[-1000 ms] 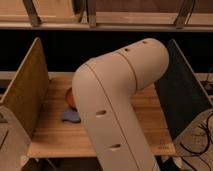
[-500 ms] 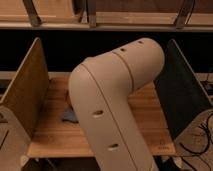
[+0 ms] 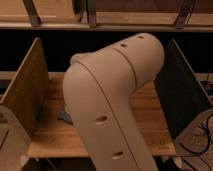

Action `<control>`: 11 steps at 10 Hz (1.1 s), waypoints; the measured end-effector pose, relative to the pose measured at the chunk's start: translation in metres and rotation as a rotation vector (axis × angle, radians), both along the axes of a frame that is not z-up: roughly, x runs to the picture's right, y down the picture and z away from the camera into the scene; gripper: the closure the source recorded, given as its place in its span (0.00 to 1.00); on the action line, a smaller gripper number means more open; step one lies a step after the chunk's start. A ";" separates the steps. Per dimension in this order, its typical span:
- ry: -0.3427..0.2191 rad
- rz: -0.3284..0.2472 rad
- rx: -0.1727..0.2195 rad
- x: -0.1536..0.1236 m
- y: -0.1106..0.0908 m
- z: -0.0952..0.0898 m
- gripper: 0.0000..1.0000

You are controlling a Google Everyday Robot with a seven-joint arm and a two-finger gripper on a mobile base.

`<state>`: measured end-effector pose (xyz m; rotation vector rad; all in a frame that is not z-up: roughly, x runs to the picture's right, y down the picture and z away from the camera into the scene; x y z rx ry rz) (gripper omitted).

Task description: Place the ceramic cup in the ceramic bowl

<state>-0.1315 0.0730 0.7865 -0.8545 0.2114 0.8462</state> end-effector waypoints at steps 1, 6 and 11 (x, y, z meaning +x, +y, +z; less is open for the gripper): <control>-0.032 -0.032 0.040 -0.011 -0.012 -0.014 1.00; 0.053 -0.077 0.234 0.010 -0.100 -0.020 1.00; 0.054 -0.060 0.212 0.016 -0.116 0.038 1.00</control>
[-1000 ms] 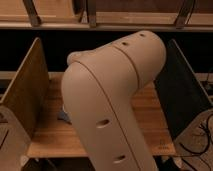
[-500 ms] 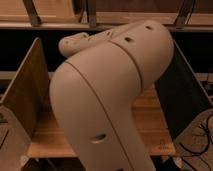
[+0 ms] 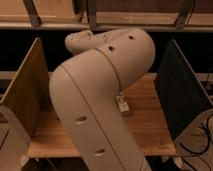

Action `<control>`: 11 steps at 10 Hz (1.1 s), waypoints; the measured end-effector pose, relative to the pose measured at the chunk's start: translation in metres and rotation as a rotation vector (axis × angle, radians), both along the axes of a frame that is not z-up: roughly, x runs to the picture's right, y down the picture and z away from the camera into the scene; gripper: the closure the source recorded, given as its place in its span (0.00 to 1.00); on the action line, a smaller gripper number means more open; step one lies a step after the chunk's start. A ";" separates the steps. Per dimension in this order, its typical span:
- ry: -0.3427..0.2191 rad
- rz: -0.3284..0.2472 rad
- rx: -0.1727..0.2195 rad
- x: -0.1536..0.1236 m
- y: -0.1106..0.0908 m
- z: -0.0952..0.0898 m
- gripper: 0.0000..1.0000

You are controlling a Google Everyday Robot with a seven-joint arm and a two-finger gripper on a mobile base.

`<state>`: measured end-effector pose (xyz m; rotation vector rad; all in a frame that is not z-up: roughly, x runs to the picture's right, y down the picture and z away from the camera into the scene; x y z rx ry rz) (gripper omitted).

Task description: Place the ceramic cup in the ceramic bowl

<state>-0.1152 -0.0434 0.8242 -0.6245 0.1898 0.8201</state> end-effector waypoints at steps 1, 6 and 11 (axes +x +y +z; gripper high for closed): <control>-0.012 0.031 -0.029 0.000 0.007 0.014 1.00; -0.042 0.100 -0.103 0.006 0.026 0.042 0.59; -0.123 0.157 -0.115 0.011 0.037 0.055 0.20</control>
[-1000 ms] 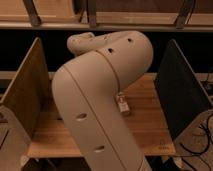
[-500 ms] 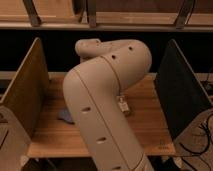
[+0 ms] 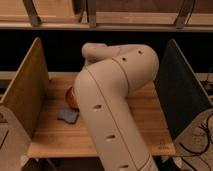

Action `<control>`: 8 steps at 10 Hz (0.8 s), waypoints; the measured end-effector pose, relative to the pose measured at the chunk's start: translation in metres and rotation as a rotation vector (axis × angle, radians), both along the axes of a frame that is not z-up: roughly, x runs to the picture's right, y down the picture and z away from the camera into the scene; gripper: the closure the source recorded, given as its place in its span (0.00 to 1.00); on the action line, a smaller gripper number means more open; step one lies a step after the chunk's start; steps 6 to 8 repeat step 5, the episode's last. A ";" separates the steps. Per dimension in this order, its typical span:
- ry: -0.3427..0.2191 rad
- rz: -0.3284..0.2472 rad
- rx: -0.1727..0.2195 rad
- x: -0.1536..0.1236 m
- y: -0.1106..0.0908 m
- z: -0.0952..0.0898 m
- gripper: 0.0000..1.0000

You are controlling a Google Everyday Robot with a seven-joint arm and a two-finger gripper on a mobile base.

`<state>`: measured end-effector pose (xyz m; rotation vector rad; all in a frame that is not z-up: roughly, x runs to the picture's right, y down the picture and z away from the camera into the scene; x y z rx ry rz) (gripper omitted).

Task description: Place the ceramic cup in the ceramic bowl

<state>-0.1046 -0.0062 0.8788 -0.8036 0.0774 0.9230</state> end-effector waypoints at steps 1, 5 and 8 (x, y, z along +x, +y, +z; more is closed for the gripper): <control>-0.006 0.004 0.000 0.001 0.001 0.001 0.20; -0.015 0.009 0.003 0.003 0.002 0.003 0.20; -0.015 0.009 0.003 0.003 0.002 0.003 0.20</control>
